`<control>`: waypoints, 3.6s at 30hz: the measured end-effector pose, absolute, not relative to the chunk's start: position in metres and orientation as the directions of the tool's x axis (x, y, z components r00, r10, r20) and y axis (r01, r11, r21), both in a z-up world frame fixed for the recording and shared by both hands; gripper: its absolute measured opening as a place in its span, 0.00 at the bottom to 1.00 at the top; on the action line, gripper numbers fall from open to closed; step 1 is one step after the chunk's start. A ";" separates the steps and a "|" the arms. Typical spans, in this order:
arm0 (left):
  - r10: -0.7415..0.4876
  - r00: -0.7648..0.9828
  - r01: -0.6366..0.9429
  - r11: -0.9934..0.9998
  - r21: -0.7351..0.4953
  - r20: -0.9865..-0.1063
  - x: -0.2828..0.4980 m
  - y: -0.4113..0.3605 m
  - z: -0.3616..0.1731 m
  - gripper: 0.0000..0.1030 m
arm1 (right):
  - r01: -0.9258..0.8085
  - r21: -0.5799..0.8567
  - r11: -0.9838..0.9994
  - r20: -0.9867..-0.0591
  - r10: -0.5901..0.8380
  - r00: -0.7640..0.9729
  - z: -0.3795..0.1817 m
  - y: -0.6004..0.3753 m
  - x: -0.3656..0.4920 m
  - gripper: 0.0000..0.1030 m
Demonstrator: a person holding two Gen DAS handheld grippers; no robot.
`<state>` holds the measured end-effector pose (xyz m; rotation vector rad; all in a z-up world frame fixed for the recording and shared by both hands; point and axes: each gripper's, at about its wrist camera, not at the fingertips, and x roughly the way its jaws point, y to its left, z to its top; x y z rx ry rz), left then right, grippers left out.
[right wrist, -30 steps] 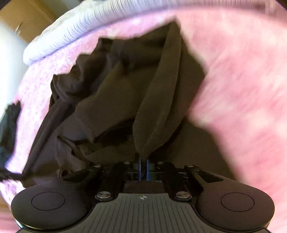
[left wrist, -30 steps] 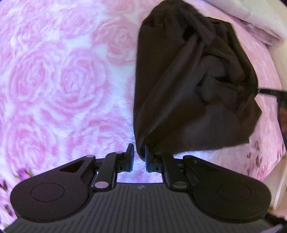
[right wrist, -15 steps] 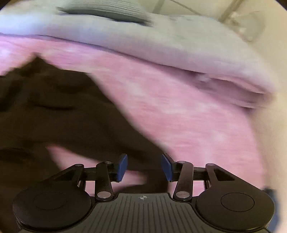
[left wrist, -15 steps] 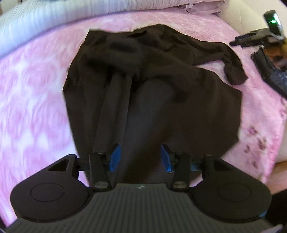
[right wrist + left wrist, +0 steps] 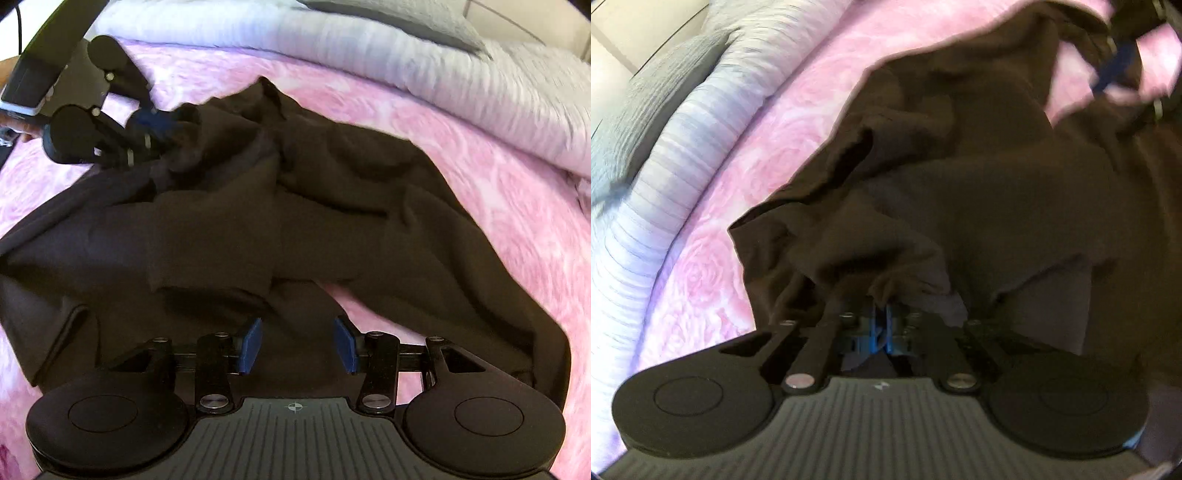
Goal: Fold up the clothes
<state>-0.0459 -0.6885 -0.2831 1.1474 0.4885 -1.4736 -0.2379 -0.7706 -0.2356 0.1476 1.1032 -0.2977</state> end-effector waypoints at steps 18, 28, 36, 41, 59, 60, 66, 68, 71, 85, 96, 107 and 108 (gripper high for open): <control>-0.302 0.468 0.621 0.781 0.065 -0.831 0.226 -0.479 -0.230 0.30 | 0.443 -0.038 0.896 -0.929 -0.195 0.314 -0.238 -0.782 -0.246 0.47; -0.354 0.013 0.769 0.601 -0.217 -0.935 0.041 -0.462 -0.303 0.49 | 0.484 0.008 0.875 -0.961 -0.127 0.246 -0.247 -0.800 -0.292 0.65; -0.350 -0.058 0.707 0.646 -0.286 -0.935 -0.022 -0.449 -0.313 0.45 | 0.476 0.110 0.872 -0.957 -0.036 0.288 -0.264 -0.801 -0.312 0.65; -0.338 -0.052 0.690 0.668 -0.279 -0.940 -0.027 -0.455 -0.318 0.07 | 0.485 0.123 0.866 -0.956 -0.027 0.291 -0.264 -0.803 -0.314 0.30; -0.281 -0.076 0.772 0.591 -0.234 -0.957 -0.025 -0.355 -0.276 0.06 | 0.463 0.304 0.832 -0.952 0.247 0.181 -0.220 -0.731 -0.396 0.00; -0.271 -0.081 0.772 0.591 -0.232 -0.959 -0.026 -0.349 -0.278 0.05 | 0.450 0.312 0.837 -0.950 0.267 0.162 -0.222 -0.720 -0.399 0.00; -0.110 -0.070 0.839 0.530 -0.119 -0.991 -0.027 -0.323 -0.296 0.00 | 0.431 0.355 0.830 -0.923 0.383 0.021 -0.236 -0.668 -0.428 0.00; -0.099 -0.064 0.844 0.525 -0.107 -0.993 -0.022 -0.316 -0.296 0.00 | 0.412 0.347 0.843 -0.920 0.391 -0.026 -0.240 -0.658 -0.434 0.00; -0.159 -0.026 0.840 0.532 -0.108 -0.987 -0.004 -0.320 -0.278 0.01 | 0.400 0.320 0.859 -0.940 0.341 0.020 -0.228 -0.663 -0.428 0.00; -0.490 0.114 0.986 0.160 0.040 -0.864 0.093 -0.573 -0.263 0.29 | 0.209 0.007 0.978 -0.932 -0.069 0.356 -0.212 -0.801 -0.243 0.40; -0.425 -0.040 0.990 -0.142 0.023 -0.904 0.148 -0.683 -0.332 0.27 | 0.112 -0.071 0.991 -0.881 -0.115 0.459 -0.232 -0.898 -0.120 0.45; -0.486 0.109 0.962 0.272 -0.032 -0.867 0.206 -0.653 -0.331 0.06 | 0.194 -0.018 0.981 -0.888 -0.105 0.448 -0.261 -0.947 -0.079 0.46; -0.488 0.110 0.960 0.279 -0.035 -0.866 0.206 -0.654 -0.332 0.06 | 0.189 -0.018 0.982 -0.890 -0.102 0.444 -0.264 -0.947 -0.080 0.46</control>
